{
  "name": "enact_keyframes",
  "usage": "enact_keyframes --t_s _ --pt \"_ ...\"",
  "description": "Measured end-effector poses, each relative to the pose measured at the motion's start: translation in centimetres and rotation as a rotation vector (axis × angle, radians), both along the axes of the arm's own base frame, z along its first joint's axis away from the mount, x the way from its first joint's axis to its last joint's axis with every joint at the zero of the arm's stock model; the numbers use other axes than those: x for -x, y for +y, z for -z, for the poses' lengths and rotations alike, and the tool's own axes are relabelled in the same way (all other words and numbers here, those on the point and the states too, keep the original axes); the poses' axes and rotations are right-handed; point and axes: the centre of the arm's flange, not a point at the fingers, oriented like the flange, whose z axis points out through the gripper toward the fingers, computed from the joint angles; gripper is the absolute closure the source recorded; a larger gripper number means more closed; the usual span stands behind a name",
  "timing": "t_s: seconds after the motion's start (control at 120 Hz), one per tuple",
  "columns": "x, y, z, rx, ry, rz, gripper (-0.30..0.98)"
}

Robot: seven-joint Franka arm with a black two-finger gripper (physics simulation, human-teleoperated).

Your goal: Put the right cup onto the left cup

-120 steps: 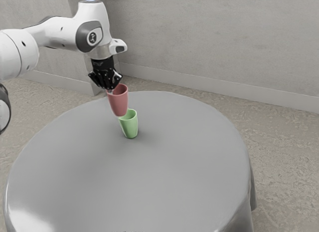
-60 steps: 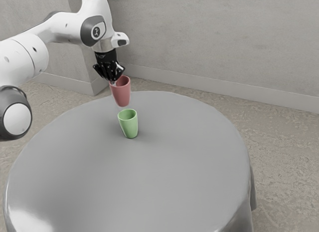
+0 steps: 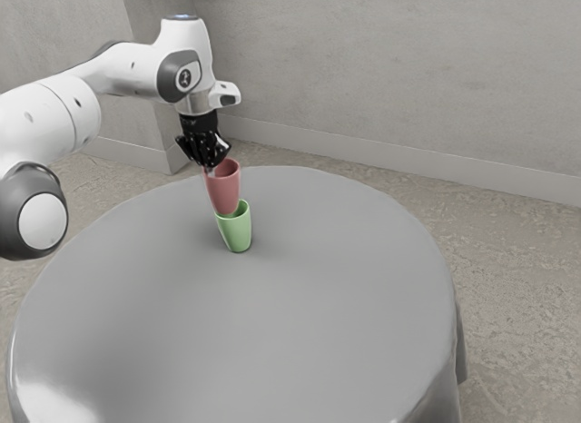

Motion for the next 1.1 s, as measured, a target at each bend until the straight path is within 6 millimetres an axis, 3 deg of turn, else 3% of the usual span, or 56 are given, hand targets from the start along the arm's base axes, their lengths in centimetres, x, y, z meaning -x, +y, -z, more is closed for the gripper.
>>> enact_keyframes --t_s 0.183,0.458,0.633,0.742,0.867,0.942,1.1 --pt "-0.2 -0.7 0.1 0.001 -0.008 0.019 0.79" --pt "-0.4 -0.6 1.8 0.006 0.008 0.028 0.78" --pt "-0.3 -0.8 2.6 0.012 0.019 0.035 0.4" --pt "-0.4 -1.0 2.4 0.013 0.01 0.039 0.24" --pt "-0.2 -1.2 0.8 0.005 -0.014 0.045 0.13" --pt "0.8 -1.9 -1.8 -0.003 -0.033 0.057 0.09" --pt "5.6 -3.7 -7.9 -0.028 -0.041 0.078 0.04"
